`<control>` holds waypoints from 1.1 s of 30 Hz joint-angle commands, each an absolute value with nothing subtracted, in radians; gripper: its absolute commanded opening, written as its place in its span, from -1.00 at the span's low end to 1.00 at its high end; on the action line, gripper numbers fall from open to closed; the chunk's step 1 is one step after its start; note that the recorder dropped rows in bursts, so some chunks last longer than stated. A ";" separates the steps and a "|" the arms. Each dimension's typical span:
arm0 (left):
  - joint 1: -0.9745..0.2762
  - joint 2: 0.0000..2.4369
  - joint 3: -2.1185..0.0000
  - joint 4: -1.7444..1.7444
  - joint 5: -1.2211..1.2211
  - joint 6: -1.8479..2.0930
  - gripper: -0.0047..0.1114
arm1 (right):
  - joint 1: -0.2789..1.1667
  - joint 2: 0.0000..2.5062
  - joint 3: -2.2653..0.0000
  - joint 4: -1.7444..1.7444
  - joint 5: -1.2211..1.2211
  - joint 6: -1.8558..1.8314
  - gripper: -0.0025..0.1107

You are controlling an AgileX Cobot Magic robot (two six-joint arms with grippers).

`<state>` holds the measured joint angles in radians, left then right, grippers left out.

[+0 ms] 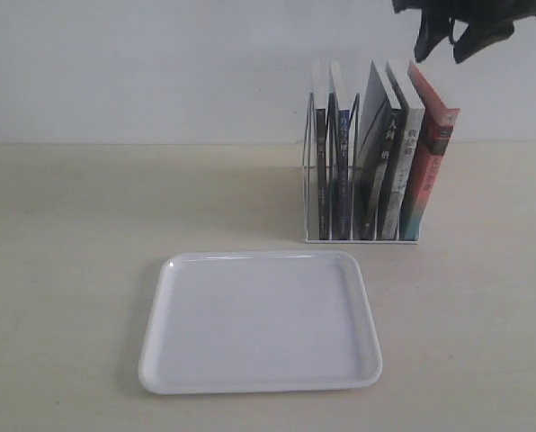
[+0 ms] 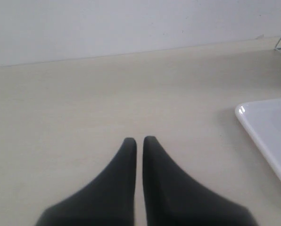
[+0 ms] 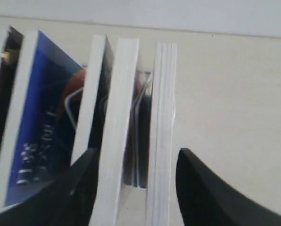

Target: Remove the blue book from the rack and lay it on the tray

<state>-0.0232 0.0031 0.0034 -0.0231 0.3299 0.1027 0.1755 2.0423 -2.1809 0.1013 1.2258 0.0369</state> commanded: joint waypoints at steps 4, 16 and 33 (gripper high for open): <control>-0.021 0.000 0.000 -0.026 0.314 0.105 -0.84 | 0.172 1.982 -2.188 0.181 1.221 0.022 -0.11; -0.021 0.000 0.000 -0.026 0.314 0.105 -0.84 | 0.172 2.066 -2.186 0.243 1.221 0.018 -0.31; -0.021 0.000 0.000 -0.026 0.314 0.105 -0.84 | 0.172 2.126 -2.186 0.216 1.221 0.026 -0.27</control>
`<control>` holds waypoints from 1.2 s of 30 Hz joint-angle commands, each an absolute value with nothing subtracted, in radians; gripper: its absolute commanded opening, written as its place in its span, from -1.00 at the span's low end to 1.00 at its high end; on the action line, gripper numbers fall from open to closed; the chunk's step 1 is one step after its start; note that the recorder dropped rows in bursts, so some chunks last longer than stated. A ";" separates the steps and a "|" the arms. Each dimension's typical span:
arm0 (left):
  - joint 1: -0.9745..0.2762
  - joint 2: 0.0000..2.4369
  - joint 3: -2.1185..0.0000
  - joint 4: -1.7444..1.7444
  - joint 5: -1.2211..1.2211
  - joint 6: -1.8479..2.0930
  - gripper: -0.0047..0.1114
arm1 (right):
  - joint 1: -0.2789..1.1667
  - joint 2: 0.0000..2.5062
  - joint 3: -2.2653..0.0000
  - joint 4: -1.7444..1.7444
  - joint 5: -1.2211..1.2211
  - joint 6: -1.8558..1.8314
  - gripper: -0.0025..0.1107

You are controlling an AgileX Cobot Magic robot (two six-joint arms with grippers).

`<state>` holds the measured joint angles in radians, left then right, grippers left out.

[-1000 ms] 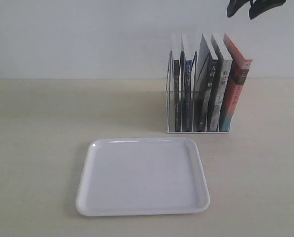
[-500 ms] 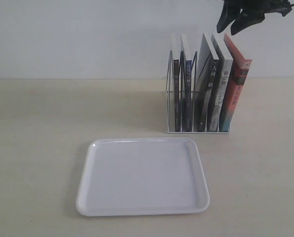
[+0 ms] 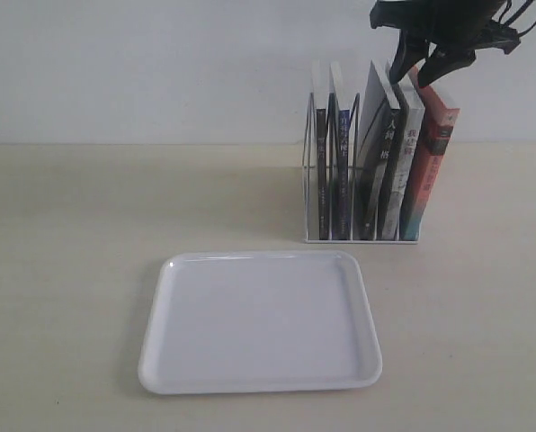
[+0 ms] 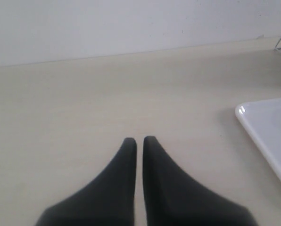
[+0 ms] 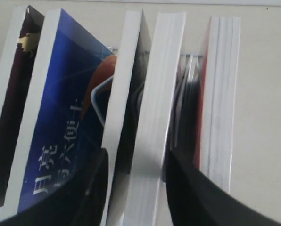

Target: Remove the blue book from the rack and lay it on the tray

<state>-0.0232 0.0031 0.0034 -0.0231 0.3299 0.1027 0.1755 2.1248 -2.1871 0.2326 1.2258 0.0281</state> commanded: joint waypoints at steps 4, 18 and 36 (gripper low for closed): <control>-0.021 0.000 0.000 -0.026 0.314 0.105 -0.84 | 0.172 2.126 -2.186 0.186 1.221 0.030 -0.27; -0.021 0.000 0.000 -0.026 0.314 0.105 -0.84 | 0.172 2.132 -2.186 0.179 1.221 0.044 -0.27; -0.021 0.000 0.000 -0.026 0.314 0.105 -0.84 | 0.172 2.141 -2.186 0.181 1.221 0.051 -0.27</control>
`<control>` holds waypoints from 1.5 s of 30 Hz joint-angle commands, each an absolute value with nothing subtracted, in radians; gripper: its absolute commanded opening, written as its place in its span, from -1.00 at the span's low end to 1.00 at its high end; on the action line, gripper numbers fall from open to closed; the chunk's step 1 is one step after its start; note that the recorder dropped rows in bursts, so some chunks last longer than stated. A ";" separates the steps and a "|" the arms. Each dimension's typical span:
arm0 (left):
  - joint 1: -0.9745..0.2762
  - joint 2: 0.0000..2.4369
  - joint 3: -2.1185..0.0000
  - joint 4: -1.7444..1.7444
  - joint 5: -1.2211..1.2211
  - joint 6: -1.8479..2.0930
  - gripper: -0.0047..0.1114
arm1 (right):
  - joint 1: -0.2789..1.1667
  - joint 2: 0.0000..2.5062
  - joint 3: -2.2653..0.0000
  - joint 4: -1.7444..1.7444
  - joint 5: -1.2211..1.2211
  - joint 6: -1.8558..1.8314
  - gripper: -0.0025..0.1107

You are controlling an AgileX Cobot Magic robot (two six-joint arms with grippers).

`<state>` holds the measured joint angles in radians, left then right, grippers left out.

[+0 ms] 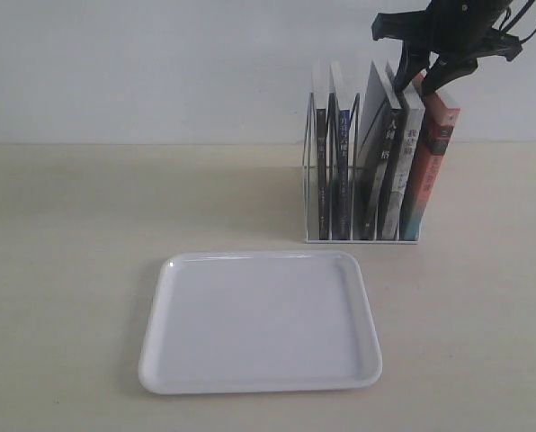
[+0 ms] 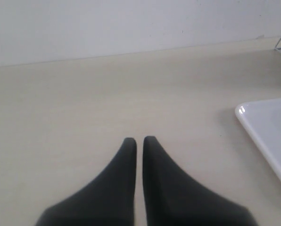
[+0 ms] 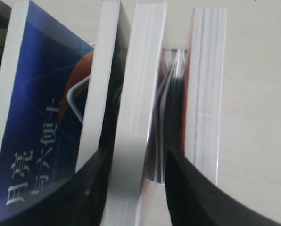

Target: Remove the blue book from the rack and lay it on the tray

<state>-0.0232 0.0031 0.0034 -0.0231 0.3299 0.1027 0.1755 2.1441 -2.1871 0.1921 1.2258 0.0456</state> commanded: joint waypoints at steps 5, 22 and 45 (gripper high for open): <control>-0.021 0.000 0.000 -0.026 0.314 0.105 -0.84 | 0.174 2.141 -2.186 0.181 1.221 0.054 -0.27; -0.021 0.000 0.000 -0.026 0.314 0.105 -0.84 | 0.209 2.208 -2.186 0.128 1.221 0.121 -0.96; -0.021 0.000 0.000 -0.026 0.314 0.105 -0.84 | 0.209 1.947 -2.186 0.122 1.221 0.078 -0.96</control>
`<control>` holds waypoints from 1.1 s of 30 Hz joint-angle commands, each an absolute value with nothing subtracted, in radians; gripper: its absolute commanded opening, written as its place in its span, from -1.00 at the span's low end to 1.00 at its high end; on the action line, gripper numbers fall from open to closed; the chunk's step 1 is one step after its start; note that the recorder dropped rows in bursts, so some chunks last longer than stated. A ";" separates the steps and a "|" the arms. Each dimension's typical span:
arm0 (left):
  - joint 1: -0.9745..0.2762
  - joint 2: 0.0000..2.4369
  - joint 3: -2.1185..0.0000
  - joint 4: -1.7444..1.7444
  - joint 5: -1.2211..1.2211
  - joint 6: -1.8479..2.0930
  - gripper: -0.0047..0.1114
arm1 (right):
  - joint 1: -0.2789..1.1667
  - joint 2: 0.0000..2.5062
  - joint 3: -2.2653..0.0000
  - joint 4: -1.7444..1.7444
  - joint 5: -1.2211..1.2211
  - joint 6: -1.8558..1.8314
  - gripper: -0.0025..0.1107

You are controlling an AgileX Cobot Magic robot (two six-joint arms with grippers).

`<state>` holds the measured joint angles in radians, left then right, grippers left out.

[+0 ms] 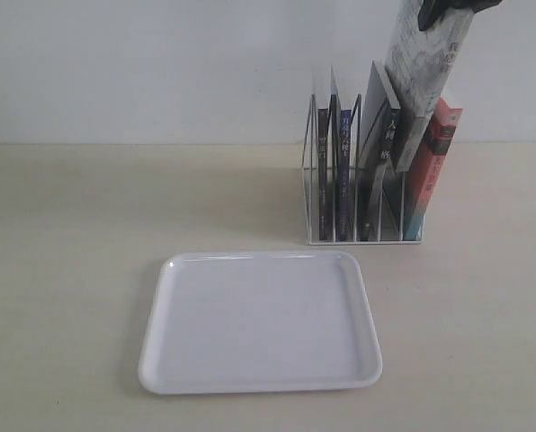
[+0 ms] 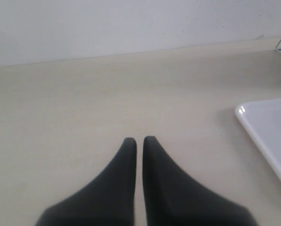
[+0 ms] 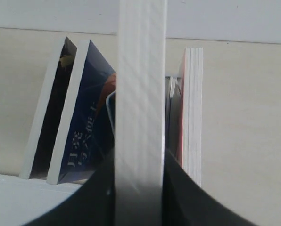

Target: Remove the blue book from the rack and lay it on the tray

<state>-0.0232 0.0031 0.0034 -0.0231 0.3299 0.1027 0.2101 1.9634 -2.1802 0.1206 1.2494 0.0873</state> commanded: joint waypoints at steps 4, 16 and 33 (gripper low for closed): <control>-0.021 0.000 0.000 -0.026 0.314 0.105 -0.84 | 0.209 1.947 -2.186 0.122 1.221 0.078 -0.96; -0.021 0.000 0.000 -0.026 0.314 0.105 -0.84 | 0.209 1.947 -2.186 0.122 1.221 0.070 -0.96; -0.021 0.000 0.000 -0.026 0.314 0.105 -0.84 | 0.209 2.158 -2.186 0.107 1.137 0.049 -0.90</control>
